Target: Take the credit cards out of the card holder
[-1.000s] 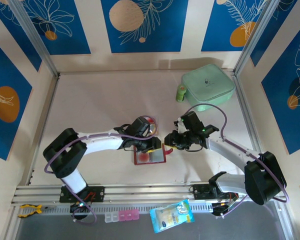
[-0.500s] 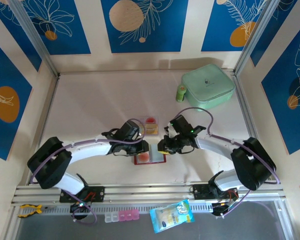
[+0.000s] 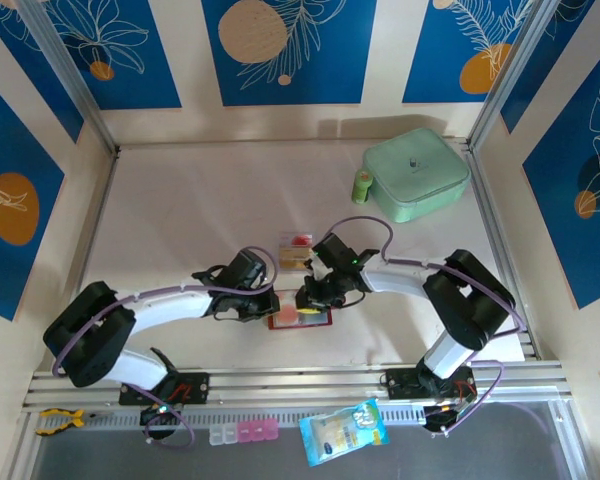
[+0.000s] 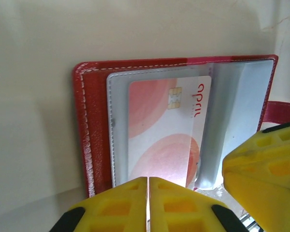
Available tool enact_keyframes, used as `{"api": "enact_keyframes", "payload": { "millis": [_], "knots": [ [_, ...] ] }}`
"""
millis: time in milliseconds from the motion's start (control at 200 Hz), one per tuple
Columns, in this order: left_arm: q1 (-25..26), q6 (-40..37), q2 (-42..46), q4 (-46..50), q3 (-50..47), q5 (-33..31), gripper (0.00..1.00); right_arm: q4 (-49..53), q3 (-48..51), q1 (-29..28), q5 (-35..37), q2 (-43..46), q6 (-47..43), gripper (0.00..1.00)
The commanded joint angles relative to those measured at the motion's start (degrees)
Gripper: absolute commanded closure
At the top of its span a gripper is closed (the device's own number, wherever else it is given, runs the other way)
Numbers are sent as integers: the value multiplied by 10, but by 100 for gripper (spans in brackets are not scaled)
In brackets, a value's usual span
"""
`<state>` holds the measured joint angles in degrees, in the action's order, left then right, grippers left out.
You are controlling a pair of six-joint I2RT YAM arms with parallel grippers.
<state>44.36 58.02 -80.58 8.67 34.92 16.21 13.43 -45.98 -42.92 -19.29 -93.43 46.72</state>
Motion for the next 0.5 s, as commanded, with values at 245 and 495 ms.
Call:
{"api": "enact_keyframes", "payload": {
  "millis": [245,495],
  "knots": [
    [-8,-9,17,17,-12,-6,92,78,-21,0,58,-36,-34,85],
    [-8,-15,7,25,-3,-11,94,68,-30,-6,46,-5,-27,85]
  ]
}}
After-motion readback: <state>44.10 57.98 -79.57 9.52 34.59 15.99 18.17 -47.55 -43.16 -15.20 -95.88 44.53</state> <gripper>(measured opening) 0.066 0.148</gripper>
